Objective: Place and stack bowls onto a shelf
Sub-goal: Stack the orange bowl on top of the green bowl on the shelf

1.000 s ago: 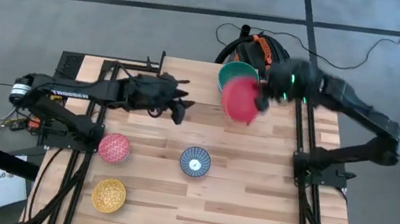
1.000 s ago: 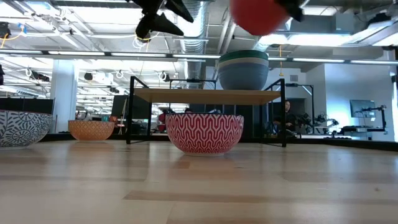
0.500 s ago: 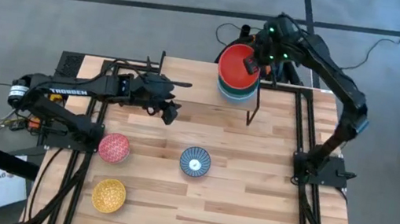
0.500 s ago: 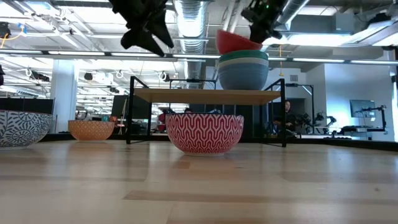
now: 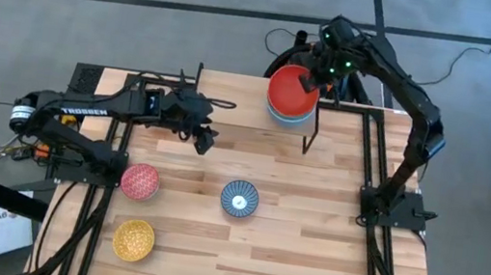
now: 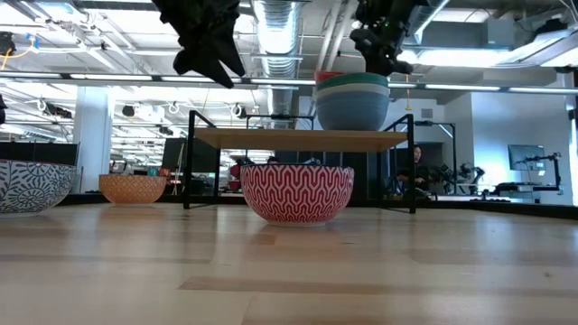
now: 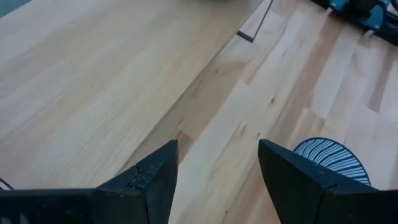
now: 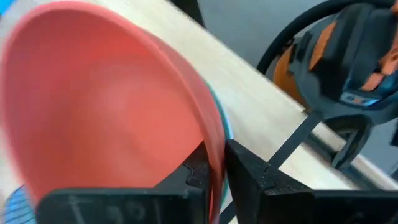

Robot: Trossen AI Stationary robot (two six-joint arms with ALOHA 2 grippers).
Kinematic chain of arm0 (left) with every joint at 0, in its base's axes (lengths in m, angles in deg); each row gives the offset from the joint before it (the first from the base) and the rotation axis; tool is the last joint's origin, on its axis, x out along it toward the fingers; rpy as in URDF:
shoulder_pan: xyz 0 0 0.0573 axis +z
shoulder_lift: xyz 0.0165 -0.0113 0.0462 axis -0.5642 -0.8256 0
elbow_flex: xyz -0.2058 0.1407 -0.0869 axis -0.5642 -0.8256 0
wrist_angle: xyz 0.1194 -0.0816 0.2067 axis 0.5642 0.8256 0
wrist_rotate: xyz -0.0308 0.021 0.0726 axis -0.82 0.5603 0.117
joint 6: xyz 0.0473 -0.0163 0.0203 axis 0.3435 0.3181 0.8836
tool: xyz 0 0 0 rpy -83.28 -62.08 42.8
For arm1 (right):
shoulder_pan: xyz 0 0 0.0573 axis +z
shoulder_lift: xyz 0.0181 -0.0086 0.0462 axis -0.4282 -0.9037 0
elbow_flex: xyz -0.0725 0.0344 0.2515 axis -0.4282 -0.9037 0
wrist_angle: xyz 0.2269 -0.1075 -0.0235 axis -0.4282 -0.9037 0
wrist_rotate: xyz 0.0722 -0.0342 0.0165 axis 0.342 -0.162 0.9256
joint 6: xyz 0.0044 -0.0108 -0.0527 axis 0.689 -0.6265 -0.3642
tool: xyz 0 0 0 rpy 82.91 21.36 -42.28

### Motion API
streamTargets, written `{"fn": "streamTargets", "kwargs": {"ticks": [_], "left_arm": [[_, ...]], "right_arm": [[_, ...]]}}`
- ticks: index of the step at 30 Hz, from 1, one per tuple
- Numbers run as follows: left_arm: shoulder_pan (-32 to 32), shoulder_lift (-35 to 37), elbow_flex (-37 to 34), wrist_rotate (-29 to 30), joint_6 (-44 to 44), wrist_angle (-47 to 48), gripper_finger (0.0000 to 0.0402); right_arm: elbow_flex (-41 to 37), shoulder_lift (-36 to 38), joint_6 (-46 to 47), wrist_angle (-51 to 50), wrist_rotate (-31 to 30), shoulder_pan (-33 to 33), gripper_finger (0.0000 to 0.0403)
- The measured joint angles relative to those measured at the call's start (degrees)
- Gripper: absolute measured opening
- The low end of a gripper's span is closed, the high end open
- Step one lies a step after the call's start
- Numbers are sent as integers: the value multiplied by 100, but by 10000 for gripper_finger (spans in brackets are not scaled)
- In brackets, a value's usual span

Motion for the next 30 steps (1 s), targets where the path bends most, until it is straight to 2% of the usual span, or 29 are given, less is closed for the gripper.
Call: {"fn": "streamTargets", "kwargs": {"ticks": [5,12,16,20,25,30], "left_arm": [[296,0,0,-426,47,101,206],[531,16,0,-542,65,468,206],[617,173,0,-660,153,606,206],[694,396,0,-619,279,536,206],[736,563,0,-346,177,539,206],[450,603,0,-227,-110,547,206]], "right_arm": [[198,6,15,-182,236,-95,112],[681,10,67,6,322,-292,150],[726,11,116,353,499,-348,152],[660,13,-230,860,649,-271,147],[432,2,-238,1109,796,-168,142],[188,9,-203,1175,1017,-188,138]]}}
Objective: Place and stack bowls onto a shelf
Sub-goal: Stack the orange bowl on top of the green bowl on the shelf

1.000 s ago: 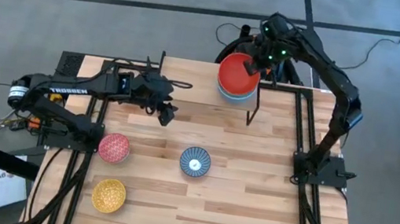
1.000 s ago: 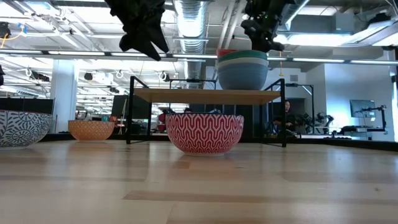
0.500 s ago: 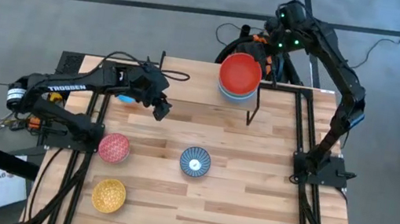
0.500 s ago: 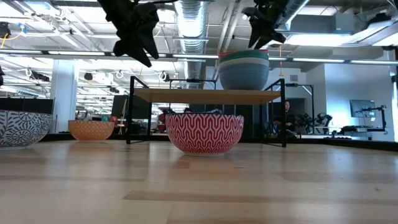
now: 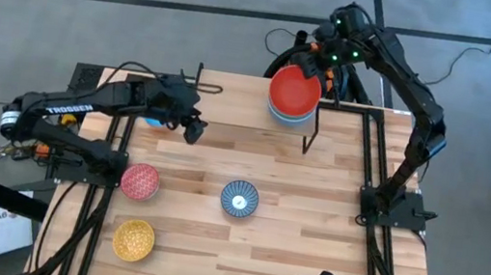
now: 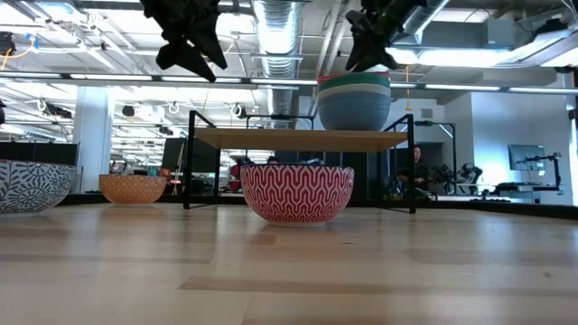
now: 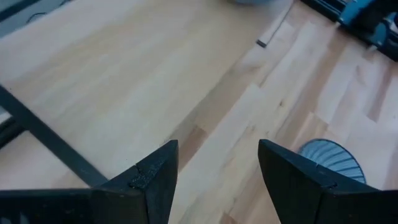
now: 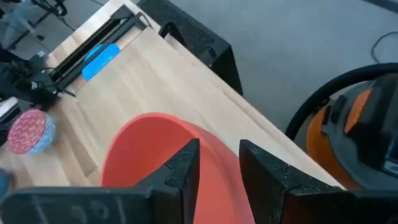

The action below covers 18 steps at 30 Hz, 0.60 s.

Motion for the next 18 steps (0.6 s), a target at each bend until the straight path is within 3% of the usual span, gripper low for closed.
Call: {"fn": "streamTargets", "kwargs": {"ticks": [11,18], "left_arm": [[-981,0,0,1081,-577,43,206],[-1092,77,0,1245,-775,34,206]], "right_arm": [[-433,6,-133,240,560,-40,136],[-433,368,-63,769,1370,-375,136]]}}
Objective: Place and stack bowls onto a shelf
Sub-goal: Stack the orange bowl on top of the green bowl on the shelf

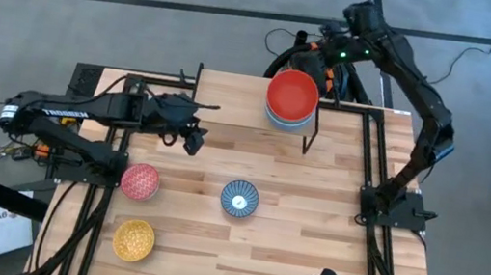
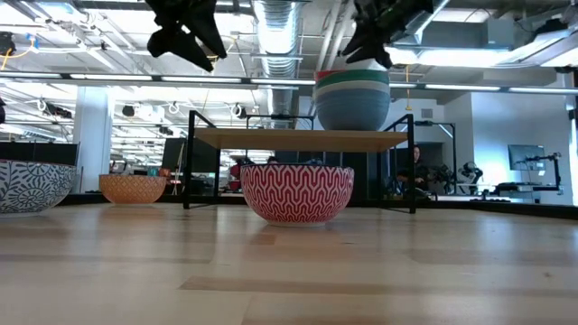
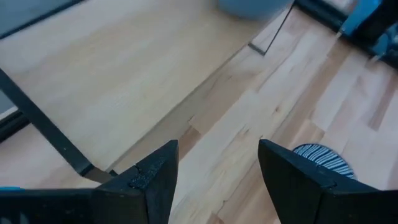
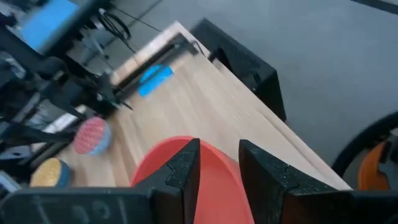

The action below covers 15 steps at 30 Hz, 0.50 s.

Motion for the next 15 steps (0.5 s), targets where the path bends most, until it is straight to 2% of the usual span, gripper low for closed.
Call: {"fn": "streamTargets", "kwargs": {"ticks": [3,8,15], "left_arm": [[4,131,0,19,1,-78,206],[4,207,0,438,-32,-105,206],[-15,83,-2,420,-225,-100,206]], "right_arm": [[1,31,-189,-179,50,-45,136],[-451,11,-370,-272,324,-29,136],[-800,4,-356,-180,421,-48,136]]}}
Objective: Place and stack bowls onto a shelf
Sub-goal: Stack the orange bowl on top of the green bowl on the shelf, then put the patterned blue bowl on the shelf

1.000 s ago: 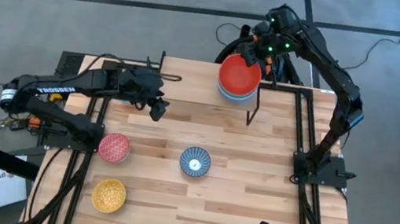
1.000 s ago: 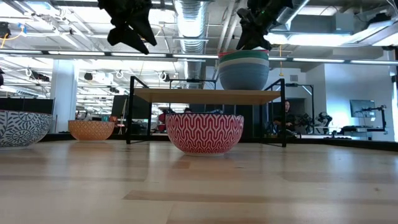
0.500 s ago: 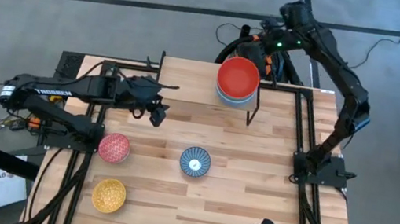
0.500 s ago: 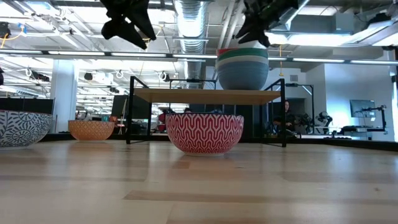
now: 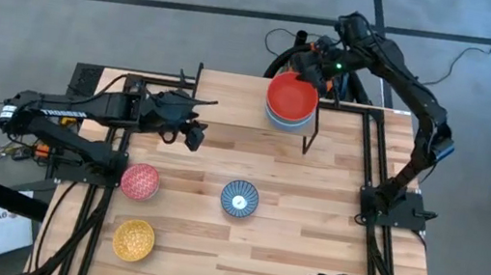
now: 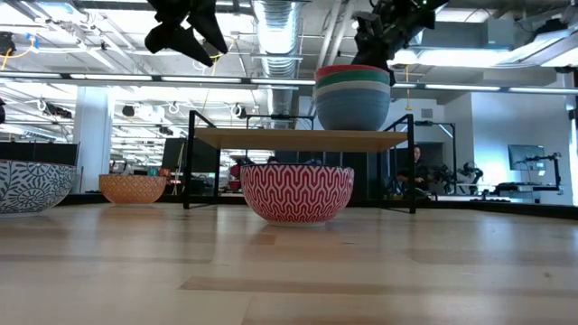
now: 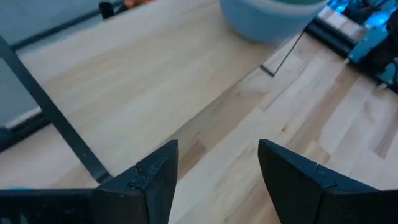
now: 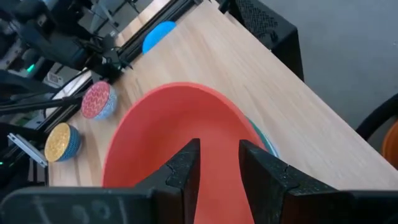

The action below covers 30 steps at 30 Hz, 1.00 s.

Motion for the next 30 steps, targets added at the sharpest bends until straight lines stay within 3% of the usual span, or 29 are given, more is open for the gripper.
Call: {"fn": "streamTargets", "kwargs": {"ticks": [7,15,22,26,30], "left_arm": [[-73,-115,-1,8,-293,-61,206],[-612,-356,-80,284,-805,-184,206],[-1601,-409,-863,729,-2391,-1423,206],[-2148,-846,-997,1219,-2866,-1813,196],[-2250,-1450,-990,1008,-3368,-2161,175]], "right_arm": [[-2,56,81,-312,-28,-153,136],[-6,874,81,-289,-132,41,136],[-1172,1841,331,230,-217,989,136],[-2081,2414,586,944,-470,1771,136],[-2771,2628,824,1738,-960,2510,136]]}}
